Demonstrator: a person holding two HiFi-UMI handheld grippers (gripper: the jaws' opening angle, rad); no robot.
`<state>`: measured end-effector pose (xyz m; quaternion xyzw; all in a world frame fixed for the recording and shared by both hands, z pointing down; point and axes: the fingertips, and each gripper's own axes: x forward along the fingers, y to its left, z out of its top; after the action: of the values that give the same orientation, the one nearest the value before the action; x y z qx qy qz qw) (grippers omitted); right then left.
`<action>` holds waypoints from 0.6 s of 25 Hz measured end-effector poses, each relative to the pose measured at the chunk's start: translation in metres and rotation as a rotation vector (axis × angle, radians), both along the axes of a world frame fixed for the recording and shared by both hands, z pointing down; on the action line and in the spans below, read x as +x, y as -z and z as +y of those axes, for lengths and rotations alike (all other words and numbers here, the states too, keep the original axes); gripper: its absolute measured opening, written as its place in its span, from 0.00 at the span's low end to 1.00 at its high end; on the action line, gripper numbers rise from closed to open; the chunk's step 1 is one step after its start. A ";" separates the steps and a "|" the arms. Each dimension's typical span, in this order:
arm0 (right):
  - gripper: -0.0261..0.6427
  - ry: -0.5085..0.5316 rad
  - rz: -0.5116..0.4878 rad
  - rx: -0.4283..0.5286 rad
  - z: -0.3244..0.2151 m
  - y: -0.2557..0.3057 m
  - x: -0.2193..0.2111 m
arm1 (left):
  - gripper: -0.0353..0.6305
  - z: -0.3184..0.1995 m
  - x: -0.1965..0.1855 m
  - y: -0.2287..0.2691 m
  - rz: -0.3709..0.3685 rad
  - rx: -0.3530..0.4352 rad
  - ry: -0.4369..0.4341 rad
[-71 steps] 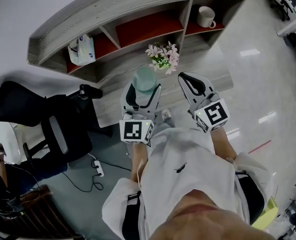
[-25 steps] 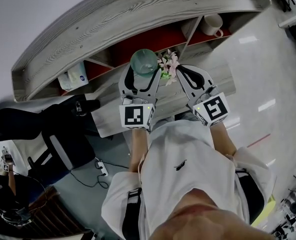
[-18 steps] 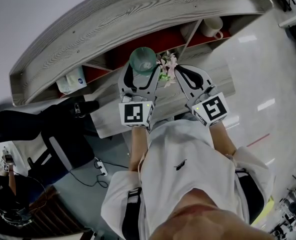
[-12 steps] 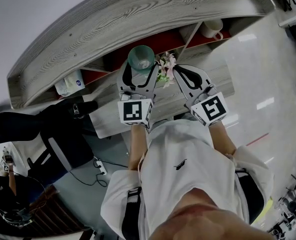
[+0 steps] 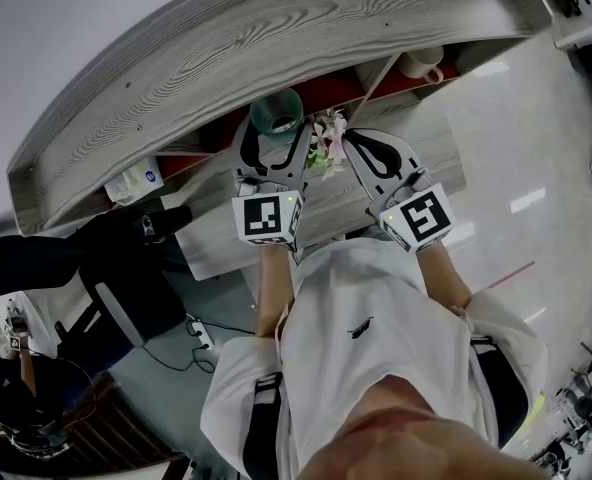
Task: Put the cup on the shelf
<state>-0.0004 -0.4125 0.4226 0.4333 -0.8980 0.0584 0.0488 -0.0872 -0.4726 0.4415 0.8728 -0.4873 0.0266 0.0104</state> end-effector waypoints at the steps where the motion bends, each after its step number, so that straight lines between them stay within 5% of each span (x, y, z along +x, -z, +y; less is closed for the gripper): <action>1: 0.09 0.000 0.000 -0.001 -0.001 0.000 0.000 | 0.60 -0.001 0.000 -0.001 -0.001 0.000 0.001; 15: 0.09 0.011 0.001 -0.014 -0.016 -0.006 -0.009 | 0.60 -0.019 0.004 -0.006 -0.039 0.007 0.001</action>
<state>-0.0095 -0.4285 0.4282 0.4281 -0.8999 0.0639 0.0526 -0.0836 -0.4917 0.4475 0.8718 -0.4881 0.0422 -0.0021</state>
